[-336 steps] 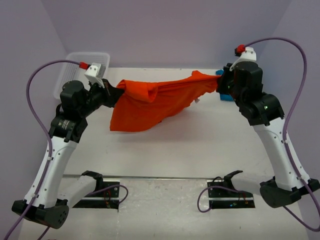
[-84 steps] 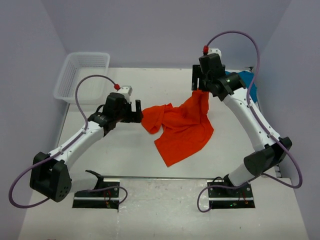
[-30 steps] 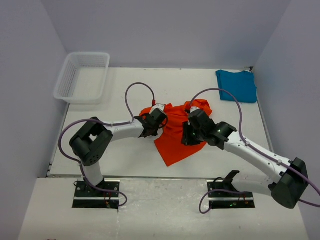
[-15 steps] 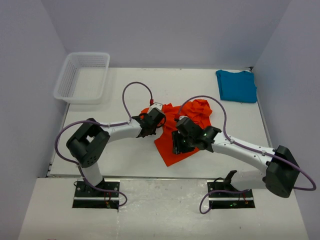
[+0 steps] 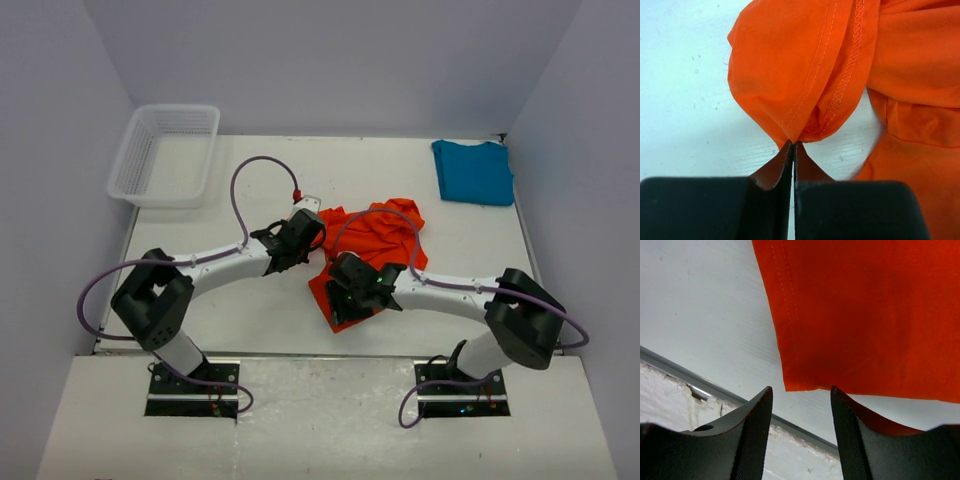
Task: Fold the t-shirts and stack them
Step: Flatten out the tshirt
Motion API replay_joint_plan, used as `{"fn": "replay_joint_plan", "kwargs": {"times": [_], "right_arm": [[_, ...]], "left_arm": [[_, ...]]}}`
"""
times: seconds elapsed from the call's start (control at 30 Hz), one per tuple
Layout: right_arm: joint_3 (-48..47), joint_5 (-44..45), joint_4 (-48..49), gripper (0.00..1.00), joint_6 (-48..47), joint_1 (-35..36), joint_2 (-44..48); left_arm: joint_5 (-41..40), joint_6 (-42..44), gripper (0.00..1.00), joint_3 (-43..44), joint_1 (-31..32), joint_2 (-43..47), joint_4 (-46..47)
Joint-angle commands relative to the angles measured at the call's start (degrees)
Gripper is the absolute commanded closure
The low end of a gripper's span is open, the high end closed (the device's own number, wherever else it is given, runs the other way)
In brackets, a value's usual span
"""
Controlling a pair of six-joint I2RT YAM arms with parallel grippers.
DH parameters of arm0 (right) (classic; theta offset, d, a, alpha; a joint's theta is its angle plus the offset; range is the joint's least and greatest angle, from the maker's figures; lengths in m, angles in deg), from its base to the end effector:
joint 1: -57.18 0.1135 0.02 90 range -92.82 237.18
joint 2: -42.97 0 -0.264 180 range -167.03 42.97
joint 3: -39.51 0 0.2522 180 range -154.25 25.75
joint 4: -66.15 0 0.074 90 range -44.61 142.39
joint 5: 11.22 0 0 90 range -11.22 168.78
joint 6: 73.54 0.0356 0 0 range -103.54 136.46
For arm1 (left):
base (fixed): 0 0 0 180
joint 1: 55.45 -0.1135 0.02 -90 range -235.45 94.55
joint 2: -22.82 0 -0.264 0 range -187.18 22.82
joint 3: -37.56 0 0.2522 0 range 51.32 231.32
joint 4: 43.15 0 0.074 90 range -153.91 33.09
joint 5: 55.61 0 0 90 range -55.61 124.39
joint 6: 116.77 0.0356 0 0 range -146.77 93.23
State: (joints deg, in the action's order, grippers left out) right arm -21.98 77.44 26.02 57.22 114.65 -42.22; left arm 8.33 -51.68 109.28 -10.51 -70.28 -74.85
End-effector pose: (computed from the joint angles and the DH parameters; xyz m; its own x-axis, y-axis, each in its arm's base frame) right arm 0.1483 0.2341 0.1768 -0.9195 -0.2278 -0.3204 -0.3275 0.8946 0.3038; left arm 0.2466 -0.2240 0.2004 -0.7019 0.1658 -0.6927 0.1677 0.9836 0.0655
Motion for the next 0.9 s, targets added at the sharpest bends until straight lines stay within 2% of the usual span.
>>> {"fn": "replay_joint_plan", "kwargs": {"times": [0.0, 0.17, 0.33, 0.47, 0.6, 0.7, 0.87], "right_arm": [[0.9, -0.9, 3.3, 0.48, 1.4, 0.6, -1.2], [1.2, -1.2, 4.7, 0.42, 1.3, 1.2, -3.8], [0.9, -0.8, 5.9, 0.41, 1.4, 1.4, -6.9], [0.9, -0.3, 6.6, 0.45, 2.7, 1.9, -9.2], [1.6, 0.9, 6.4, 0.55, 4.5, 2.7, -11.2], [2.7, 1.3, 6.9, 0.55, 6.1, 3.4, -12.2], [0.8, 8.2, 1.4, 0.55, 7.8, 5.0, -17.0]], "left_arm": [[-1.4, 0.6, 1.00, 0.6, -0.5, 2.2, -0.5], [-0.9, 0.4, 1.00, 0.3, -0.5, 3.3, -0.3], [-0.9, 0.6, 1.00, 0.1, -0.5, 4.0, -0.5], [-1.2, 0.8, 1.00, 0.1, -0.5, 4.9, -0.6], [-1.4, 0.9, 1.00, -0.2, -0.7, 6.2, -0.7], [-0.7, 0.9, 1.00, -0.6, -1.2, 7.7, -0.6], [1.4, 0.9, 1.00, -0.7, -1.5, 11.1, -0.3]]}}
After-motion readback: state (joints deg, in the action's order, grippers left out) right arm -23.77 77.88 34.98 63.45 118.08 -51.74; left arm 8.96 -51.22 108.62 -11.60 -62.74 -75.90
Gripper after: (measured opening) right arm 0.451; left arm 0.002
